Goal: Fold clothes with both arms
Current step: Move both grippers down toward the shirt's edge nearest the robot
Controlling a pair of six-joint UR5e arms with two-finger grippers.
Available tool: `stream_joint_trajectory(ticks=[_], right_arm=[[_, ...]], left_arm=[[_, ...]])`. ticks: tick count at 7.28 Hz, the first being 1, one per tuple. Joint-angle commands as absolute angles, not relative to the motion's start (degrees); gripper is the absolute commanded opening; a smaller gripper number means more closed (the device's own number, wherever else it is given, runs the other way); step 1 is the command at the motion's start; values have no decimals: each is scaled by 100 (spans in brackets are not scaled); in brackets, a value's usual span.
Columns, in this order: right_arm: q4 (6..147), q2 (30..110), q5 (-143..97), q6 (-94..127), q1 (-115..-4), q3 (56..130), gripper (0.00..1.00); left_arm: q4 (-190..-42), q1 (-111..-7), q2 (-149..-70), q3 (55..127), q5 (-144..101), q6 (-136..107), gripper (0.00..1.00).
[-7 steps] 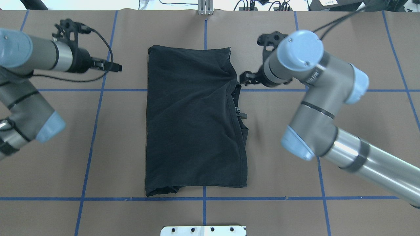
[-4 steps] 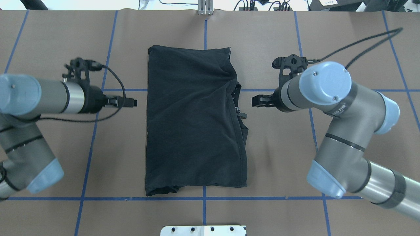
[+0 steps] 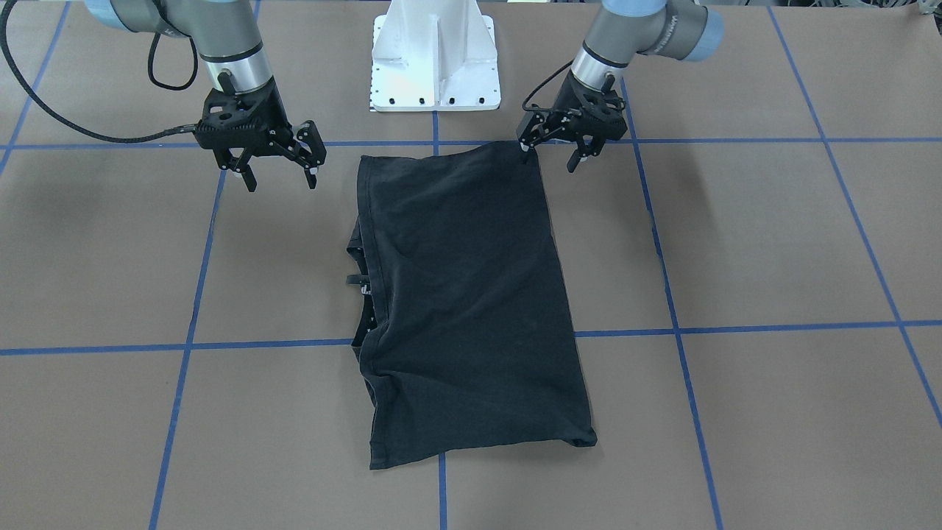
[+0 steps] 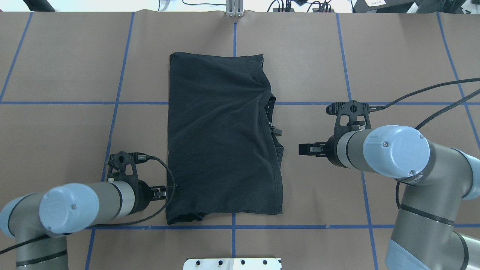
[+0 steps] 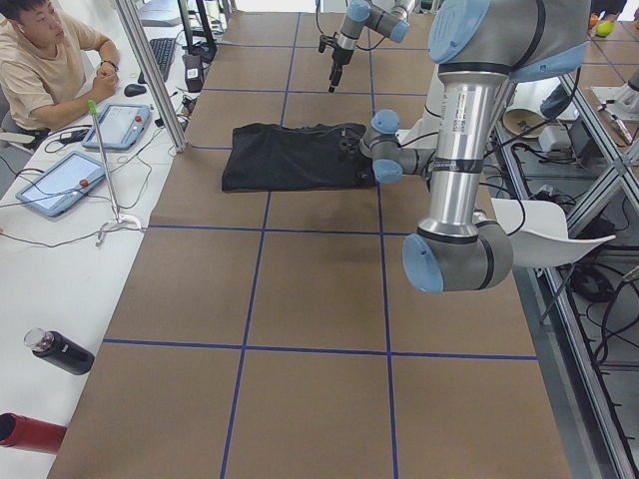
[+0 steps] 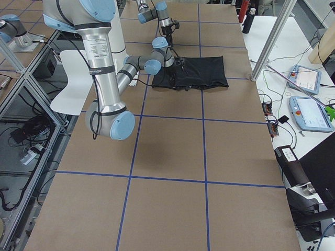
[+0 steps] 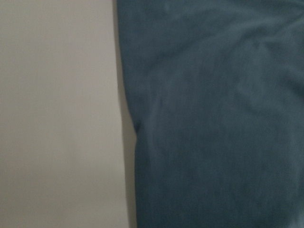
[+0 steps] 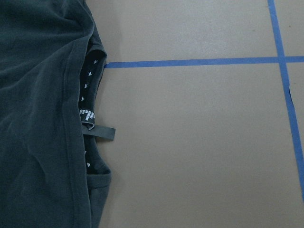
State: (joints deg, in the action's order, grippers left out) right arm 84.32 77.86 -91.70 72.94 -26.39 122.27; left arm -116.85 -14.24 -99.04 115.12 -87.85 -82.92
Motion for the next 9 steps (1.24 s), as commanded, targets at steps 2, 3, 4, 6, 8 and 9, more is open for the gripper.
stream_joint_trajectory(ticks=[2, 3, 4, 6, 8, 9], right_arm=[[8429, 7796, -9132, 7312, -2602, 12270, 100], [8429, 7796, -9132, 7312, -2593, 12270, 100], [8429, 7796, -9132, 7312, -2593, 12270, 100], [8429, 7796, -9123, 7312, -2584, 12270, 100], [8429, 7796, -9123, 7312, -2584, 12270, 100], [8429, 7796, -9123, 7312, -2575, 12261, 100]], left_arm=[[-11382, -985, -9940, 11461, -8640, -8631, 69], [-11382, -976, -9940, 11461, -8640, -8631, 69], [-11382, -932, -9940, 11461, -8640, -8631, 69], [-11382, -765, -9967, 11452, -8640, -8648, 69], [-11373, -721, -10002, 11417, -8640, -8657, 68], [-11373, -712, -10002, 11391, -8640, -8657, 64]])
